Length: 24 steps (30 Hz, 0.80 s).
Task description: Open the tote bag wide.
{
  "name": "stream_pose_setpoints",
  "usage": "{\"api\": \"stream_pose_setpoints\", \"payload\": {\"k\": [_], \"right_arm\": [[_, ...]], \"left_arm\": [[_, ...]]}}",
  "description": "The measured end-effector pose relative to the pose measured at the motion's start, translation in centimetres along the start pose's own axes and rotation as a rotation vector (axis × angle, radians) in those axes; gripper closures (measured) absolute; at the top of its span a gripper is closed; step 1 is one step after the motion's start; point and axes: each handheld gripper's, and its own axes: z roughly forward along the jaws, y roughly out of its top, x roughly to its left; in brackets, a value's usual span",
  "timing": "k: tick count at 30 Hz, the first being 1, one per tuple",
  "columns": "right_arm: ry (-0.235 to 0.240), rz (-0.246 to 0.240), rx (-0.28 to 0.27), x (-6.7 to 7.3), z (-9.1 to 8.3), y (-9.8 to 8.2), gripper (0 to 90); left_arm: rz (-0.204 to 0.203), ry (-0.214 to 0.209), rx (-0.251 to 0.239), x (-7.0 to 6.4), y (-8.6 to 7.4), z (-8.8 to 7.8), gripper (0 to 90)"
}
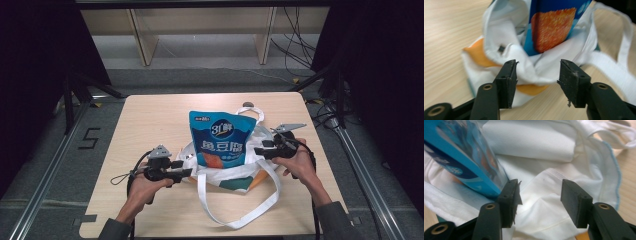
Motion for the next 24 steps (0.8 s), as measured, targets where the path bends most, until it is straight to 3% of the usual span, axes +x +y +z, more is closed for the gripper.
{"api": "stream_pose_setpoints", "payload": {"k": [3,4,6,7,9,13,15,16,17,18,21,23,24], "right_arm": [[-0.03,-0.023,-0.014,0.6,-1.0,0.0,45.8],[-0.034,-0.03,-0.017,0.8,-1.3,-0.1,45.6],[-0.036,-0.016,-0.027,1.3,-1.8,-0.4,44.7],[-0.076,-0.07,-0.006,0.9,-2.2,-0.7,44.2],[-0.085,-0.077,-0.003,1.0,-2.5,-1.2,42.9],[-0.1,-0.068,0.002,1.2,-3.7,-2.5,41.5],[-0.096,-0.066,0.005,1.2,-4.1,-3.0,40.5],[-0.054,-0.02,-0.008,1.7,-4.2,-3.2,40.3],[-0.062,0.0,-0.009,1.9,-4.4,-3.6,39.8],[-0.06,-0.022,-0.002,1.7,-4.6,-3.7,39.5],[-0.063,-0.013,-0.019,1.8,-5.0,-4.6,39.0],[-0.054,0.015,-0.006,2.2,-5.4,-5.2,37.4],[-0.063,0.002,-0.02,2.2,-5.5,-5.4,37.3]], "left_arm": [[0.011,0.027,-0.004,0.1,-0.7,-0.7,42.4],[-0.006,0.029,-0.007,0.1,-0.9,-0.7,41.3],[0.013,0.055,0.021,0.2,-1.5,-1.1,38.6],[0.003,0.059,0.013,0.1,-1.7,-1.1,37.7],[0.0,0.064,0.01,0.0,-2.3,-1.4,36.4],[-0.022,0.078,-0.006,-0.3,-3.2,-1.9,32.6],[0.009,0.095,0.016,-0.1,-3.7,-2.3,30.9],[0.014,0.114,0.011,-0.1,-4.1,-2.4,30.6],[0.012,0.11,0.021,-0.1,-4.3,-2.4,30.1],[0.002,0.107,0.016,0.0,-4.7,-2.4,29.5],[0.0,0.11,0.031,0.0,-5.3,-2.5,27.0],[-0.02,0.108,0.019,-0.2,-5.7,-2.6,26.4],[-0.033,0.114,0.014,-0.4,-6.0,-2.6,26.0]]}}
